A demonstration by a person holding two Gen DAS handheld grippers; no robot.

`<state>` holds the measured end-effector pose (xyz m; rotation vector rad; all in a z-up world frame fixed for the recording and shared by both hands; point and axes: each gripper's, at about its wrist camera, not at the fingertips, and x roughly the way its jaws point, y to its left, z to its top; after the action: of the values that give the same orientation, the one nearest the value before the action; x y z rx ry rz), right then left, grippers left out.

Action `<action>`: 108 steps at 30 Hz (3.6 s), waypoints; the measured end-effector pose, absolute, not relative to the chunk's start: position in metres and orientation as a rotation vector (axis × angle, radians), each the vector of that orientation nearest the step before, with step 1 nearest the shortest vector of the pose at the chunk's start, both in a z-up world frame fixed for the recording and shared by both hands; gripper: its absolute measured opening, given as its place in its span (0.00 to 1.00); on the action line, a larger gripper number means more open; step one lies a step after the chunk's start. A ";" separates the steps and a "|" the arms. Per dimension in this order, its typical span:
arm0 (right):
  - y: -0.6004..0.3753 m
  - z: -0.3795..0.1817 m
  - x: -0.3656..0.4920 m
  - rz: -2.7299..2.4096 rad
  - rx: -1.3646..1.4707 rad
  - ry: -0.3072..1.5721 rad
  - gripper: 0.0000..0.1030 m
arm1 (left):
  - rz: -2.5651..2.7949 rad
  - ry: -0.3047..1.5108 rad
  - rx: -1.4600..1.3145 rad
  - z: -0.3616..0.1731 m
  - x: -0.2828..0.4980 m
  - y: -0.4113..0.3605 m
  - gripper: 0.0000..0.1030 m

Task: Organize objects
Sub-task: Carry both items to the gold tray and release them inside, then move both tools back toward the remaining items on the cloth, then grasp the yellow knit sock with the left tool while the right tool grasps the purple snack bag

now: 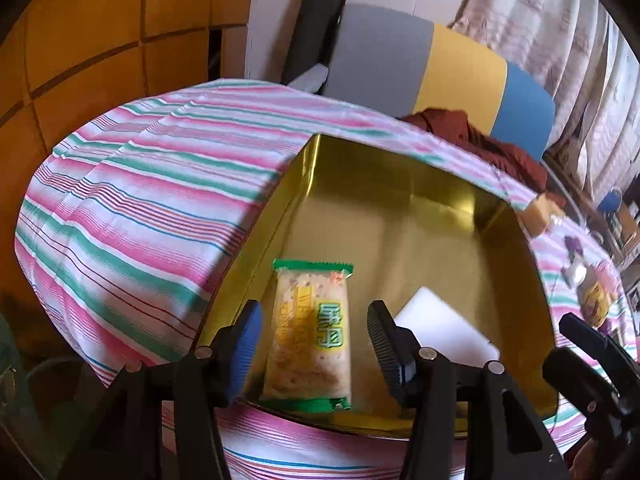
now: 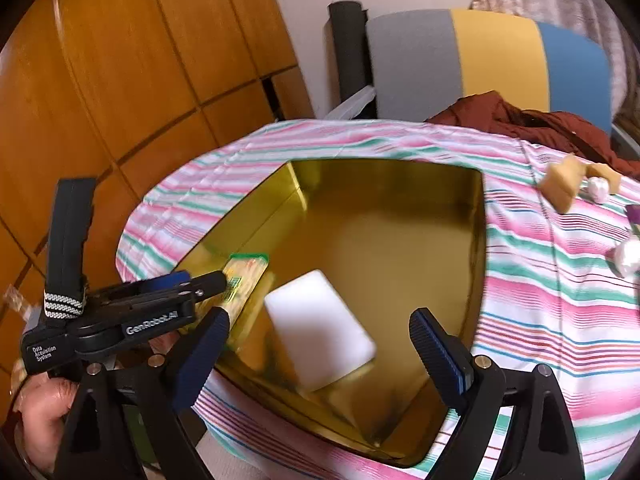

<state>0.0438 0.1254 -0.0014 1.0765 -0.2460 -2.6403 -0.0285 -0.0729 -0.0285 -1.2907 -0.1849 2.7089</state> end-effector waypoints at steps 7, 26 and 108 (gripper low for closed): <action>0.147 0.010 0.046 -2.698 1.043 -0.310 0.91 | 2.663 -0.194 -1.219 -0.019 -0.018 -0.054 0.54; 0.218 0.008 0.054 -2.861 1.097 -0.332 0.94 | 2.506 -0.053 -1.074 -0.005 0.012 0.009 0.55; 0.510 -0.077 0.086 -3.325 1.287 -0.269 0.60 | 1.930 0.040 -1.227 -0.063 -0.032 0.373 0.74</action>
<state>0.0863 0.5100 -0.0773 1.2873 -0.2694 -3.3250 -0.0318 0.3735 -0.0635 -1.2272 0.0405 1.9295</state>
